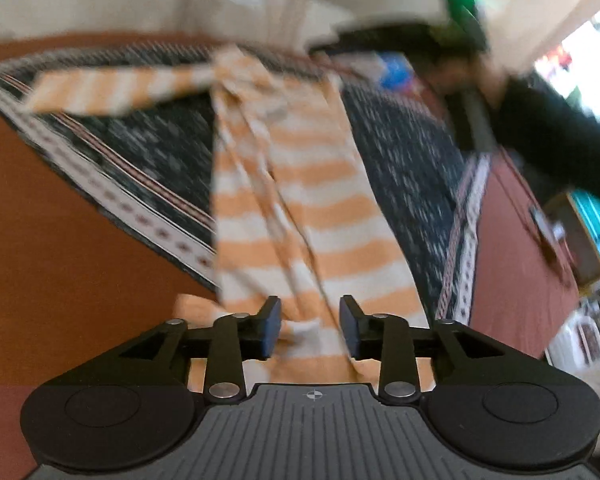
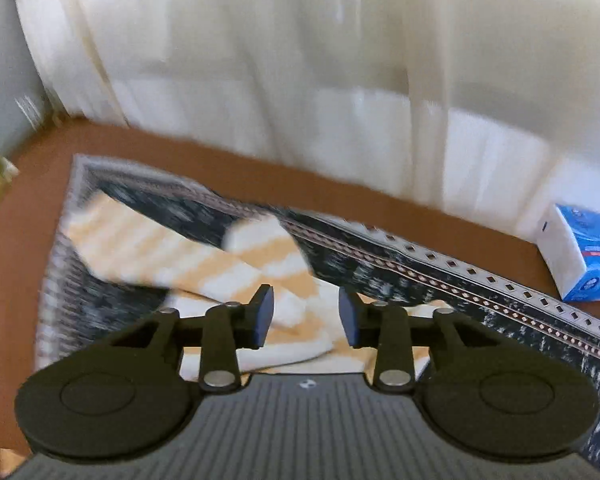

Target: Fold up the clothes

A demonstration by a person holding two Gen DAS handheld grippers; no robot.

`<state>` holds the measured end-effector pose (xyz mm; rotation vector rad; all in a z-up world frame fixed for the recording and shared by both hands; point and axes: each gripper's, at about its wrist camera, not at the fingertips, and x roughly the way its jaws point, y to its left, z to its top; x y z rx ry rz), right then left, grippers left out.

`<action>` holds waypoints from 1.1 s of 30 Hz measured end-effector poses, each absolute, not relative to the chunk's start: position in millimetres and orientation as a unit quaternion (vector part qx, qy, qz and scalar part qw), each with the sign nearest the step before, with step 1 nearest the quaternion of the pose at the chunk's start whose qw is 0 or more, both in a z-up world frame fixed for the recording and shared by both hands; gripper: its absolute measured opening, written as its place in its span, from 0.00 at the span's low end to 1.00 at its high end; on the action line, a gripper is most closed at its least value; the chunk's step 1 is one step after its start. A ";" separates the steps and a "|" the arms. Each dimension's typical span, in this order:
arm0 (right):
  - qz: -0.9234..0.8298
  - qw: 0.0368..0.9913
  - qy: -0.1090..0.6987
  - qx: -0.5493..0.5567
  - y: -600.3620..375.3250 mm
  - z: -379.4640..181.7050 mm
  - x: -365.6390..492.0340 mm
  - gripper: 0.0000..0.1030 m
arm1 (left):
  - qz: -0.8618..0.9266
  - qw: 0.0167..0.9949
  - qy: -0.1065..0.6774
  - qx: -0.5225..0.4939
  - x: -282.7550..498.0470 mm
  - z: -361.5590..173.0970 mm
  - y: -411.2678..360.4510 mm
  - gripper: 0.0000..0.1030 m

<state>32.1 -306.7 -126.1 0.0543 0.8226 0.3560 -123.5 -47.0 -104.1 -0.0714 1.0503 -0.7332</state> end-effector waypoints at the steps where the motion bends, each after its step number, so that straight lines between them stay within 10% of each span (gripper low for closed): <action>1: 0.180 0.903 0.388 0.033 -305.6 -118.3 21.3 0.40 | -0.332 0.809 0.483 -0.038 -122.7 -99.1 -38.0 0.53; 18: 0.333 0.784 0.524 -0.026 -145.4 -149.6 -99.9 0.44 | -0.379 0.755 0.535 -0.017 -100.7 -144.6 45.8 0.51; 20: 0.322 0.781 0.534 -0.032 -138.4 -153.3 -96.5 0.39 | -0.399 0.746 0.533 -0.004 -104.6 -148.6 43.3 0.51; 22: 0.313 0.779 0.542 -0.027 -137.2 -154.6 -95.4 0.05 | -0.416 0.740 0.529 0.005 -107.5 -150.9 39.1 0.51; 33: 0.308 0.808 0.498 0.062 -177.1 -111.0 -132.0 0.06 | -0.433 0.746 0.506 0.005 -115.7 -155.1 -2.5 0.58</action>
